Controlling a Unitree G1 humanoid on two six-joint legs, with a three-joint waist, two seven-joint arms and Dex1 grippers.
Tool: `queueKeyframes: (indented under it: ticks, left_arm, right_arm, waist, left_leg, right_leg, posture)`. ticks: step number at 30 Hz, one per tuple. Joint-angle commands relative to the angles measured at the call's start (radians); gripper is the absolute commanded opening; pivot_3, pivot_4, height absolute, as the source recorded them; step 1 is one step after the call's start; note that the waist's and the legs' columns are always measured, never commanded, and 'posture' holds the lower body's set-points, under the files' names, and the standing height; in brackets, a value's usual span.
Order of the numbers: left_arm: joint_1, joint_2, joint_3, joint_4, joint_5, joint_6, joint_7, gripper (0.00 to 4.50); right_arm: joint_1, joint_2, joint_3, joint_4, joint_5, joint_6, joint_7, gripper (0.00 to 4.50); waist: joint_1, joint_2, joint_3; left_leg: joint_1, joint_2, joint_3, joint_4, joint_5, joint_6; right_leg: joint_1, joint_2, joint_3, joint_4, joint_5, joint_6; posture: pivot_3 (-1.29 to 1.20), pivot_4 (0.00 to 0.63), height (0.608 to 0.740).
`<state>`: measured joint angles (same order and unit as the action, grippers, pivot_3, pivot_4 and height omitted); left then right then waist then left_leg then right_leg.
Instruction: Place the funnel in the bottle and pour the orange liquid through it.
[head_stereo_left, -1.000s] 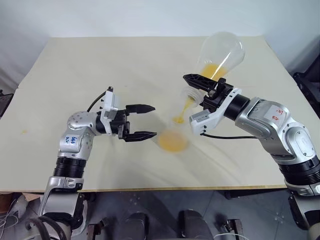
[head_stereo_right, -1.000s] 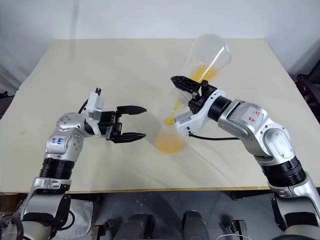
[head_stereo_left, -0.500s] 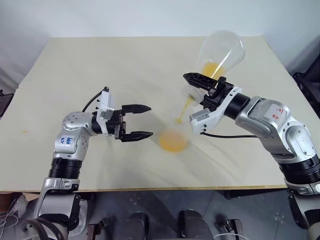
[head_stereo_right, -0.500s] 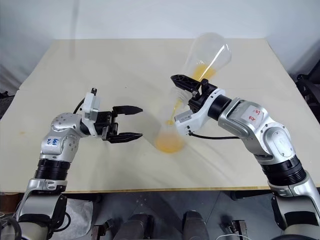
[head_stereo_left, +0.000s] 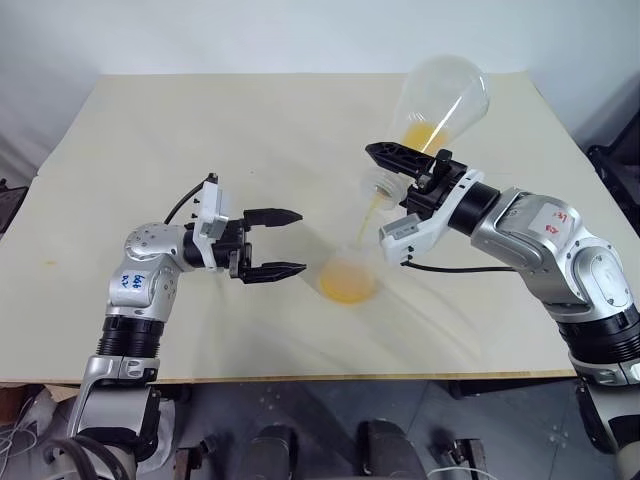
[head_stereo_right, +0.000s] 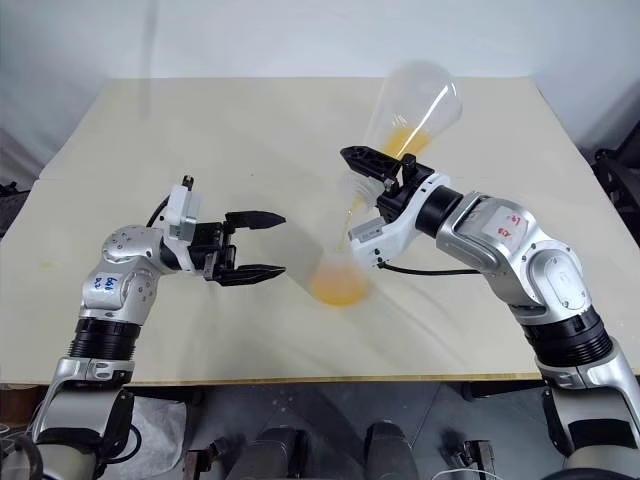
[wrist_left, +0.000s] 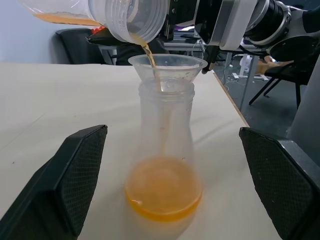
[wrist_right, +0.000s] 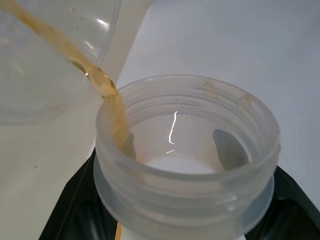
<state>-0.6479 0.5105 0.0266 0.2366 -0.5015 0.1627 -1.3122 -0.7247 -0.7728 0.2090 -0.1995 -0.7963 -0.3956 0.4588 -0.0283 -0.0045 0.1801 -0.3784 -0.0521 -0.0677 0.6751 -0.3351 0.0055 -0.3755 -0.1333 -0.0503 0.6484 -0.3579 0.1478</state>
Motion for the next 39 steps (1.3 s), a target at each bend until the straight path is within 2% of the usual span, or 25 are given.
queueKeyframes:
  ticks: [1,39]
  left_arm:
    - [-0.012,0.002,0.012,-0.033,-0.007,-0.010,-0.003,4.50]
    - [-0.033,-0.001,0.007,-0.012,-0.003,-0.012,-0.014,4.50]
  right_arm:
    - [-0.019,0.001,-0.028,-0.029,-0.004,-0.008,-0.029,2.48]
    - [-0.013,0.005,-0.029,-0.023,-0.039,-0.071,-0.076,2.48]
  waist:
    - [0.000,0.000,0.000]
    - [0.000,0.000,0.000]
  left_leg:
    - [0.000,0.000,0.000,0.000,0.000,0.000]
    - [0.000,0.000,0.000,0.000,0.000,0.000]
  right_leg:
    - [0.000,0.000,0.000,0.000,0.000,0.000]
    - [0.000,0.000,0.000,0.000,0.000,0.000]
  posture:
    - [0.00,0.150,0.740]
    - [0.00,0.150,0.740]
